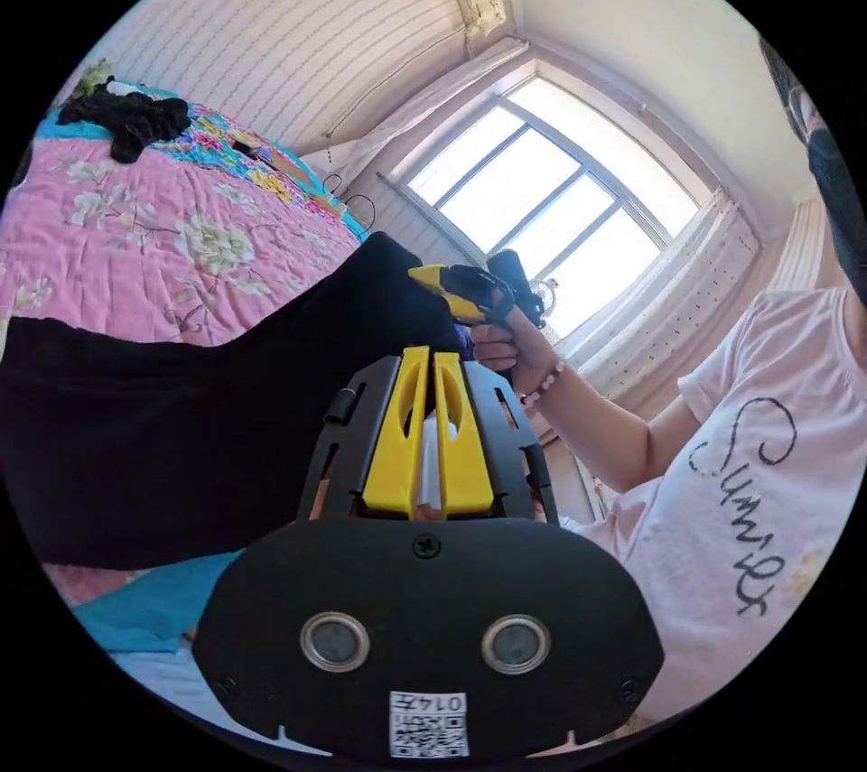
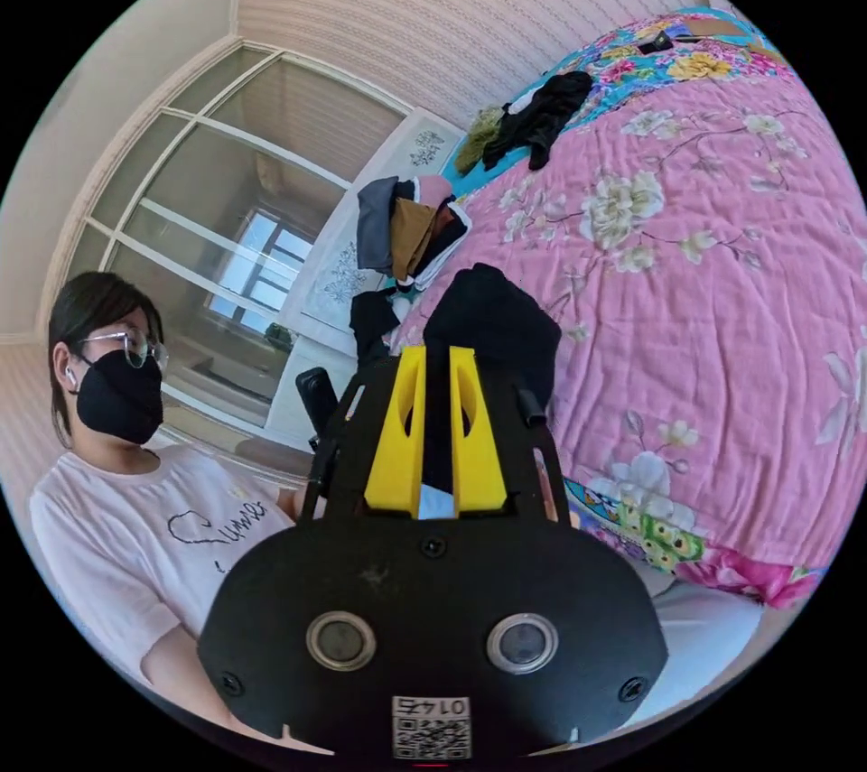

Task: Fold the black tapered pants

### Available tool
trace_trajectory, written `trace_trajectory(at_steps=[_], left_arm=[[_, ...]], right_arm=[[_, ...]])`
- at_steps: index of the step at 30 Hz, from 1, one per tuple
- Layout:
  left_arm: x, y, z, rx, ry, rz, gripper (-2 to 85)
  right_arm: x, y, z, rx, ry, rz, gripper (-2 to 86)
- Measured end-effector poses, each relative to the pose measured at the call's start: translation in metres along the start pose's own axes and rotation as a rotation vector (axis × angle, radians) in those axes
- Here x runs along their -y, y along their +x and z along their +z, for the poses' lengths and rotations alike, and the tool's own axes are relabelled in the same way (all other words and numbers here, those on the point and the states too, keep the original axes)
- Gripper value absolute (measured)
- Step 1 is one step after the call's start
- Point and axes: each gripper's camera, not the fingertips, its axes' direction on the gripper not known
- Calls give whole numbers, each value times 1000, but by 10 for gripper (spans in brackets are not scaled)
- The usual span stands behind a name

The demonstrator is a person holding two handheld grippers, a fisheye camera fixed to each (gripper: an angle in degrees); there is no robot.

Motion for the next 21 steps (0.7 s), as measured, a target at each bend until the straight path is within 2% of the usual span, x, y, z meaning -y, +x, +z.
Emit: trace_trajectory(at_steps=[4, 6, 7, 9, 10, 12, 18, 21], left_arm=[[-22, -34, -89, 253, 166, -91, -10], [-36, -60, -112, 423, 166, -203, -10], [-47, -78, -122, 536, 149, -300, -10], [-62, -100, -132, 621, 141, -452, -10], [-68, -107, -133, 583, 148, -471, -10], [-72, -107, -132, 558, 183, -473, -10], [-59, -84, -121, 690, 188, -399, -10], [-60, -74, -121, 714, 268, -395, -10]], right_arm=[[38, -20, 106, 172, -33, -36, 15], [53, -23, 151, 250, -55, -37, 5], [62, -27, 174, 196, -91, -62, 2], [69, -36, 194, 23, -143, -126, 0], [68, -42, 199, -65, -193, -163, -1], [58, -49, 197, -152, -249, -227, -2], [-23, -46, 188, -358, -496, -266, -3], [-64, -42, 195, -450, -597, -283, -3]])
